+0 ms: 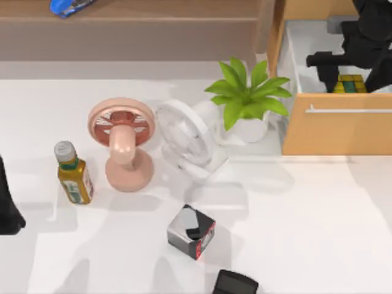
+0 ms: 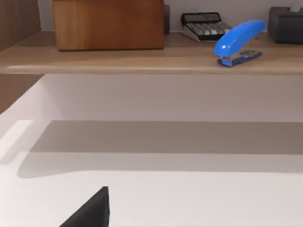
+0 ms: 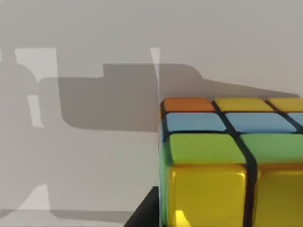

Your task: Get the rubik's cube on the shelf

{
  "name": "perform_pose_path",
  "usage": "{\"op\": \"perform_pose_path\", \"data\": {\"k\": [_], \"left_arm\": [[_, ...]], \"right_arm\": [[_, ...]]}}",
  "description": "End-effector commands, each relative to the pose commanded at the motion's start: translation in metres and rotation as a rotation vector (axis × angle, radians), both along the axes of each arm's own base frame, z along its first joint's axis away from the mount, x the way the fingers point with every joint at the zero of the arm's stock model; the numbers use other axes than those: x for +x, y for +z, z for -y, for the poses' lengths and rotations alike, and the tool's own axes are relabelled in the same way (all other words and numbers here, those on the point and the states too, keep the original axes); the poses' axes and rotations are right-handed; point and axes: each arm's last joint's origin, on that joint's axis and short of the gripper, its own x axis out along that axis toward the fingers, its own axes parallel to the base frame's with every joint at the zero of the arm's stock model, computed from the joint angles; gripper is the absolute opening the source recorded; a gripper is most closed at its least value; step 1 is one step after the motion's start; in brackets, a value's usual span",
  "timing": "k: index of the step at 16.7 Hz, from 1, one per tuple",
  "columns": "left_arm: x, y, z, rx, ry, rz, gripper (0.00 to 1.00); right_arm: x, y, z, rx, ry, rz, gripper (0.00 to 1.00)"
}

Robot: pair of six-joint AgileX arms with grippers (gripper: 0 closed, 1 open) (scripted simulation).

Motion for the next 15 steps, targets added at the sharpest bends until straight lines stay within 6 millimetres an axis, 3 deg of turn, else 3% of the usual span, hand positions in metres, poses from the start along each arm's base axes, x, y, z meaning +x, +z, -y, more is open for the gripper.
{"op": "perform_pose_path", "data": {"k": [6, 8, 9, 11, 13, 15], "left_arm": [[0.000, 0.000, 0.000, 0.000, 0.000, 0.000, 1.00], [0.000, 0.000, 0.000, 0.000, 0.000, 0.000, 1.00], [0.000, 0.000, 0.000, 0.000, 0.000, 0.000, 1.00], [0.000, 0.000, 0.000, 0.000, 0.000, 0.000, 1.00], [0.000, 0.000, 0.000, 0.000, 0.000, 0.000, 1.00], [0.000, 0.000, 0.000, 0.000, 0.000, 0.000, 1.00]], "right_arm": [[0.000, 0.001, -0.001, 0.000, -0.001, 0.001, 0.00], [-0.006, 0.013, -0.002, -0.014, -0.011, 0.006, 0.00], [-0.010, 0.026, -0.004, -0.024, -0.019, 0.020, 0.00], [-0.024, 0.070, -0.012, -0.035, -0.034, 0.095, 0.00], [-0.044, 0.119, -0.027, -0.028, -0.035, 0.199, 0.00], [-0.062, 0.153, -0.046, -0.007, -0.019, 0.278, 0.00]]}}
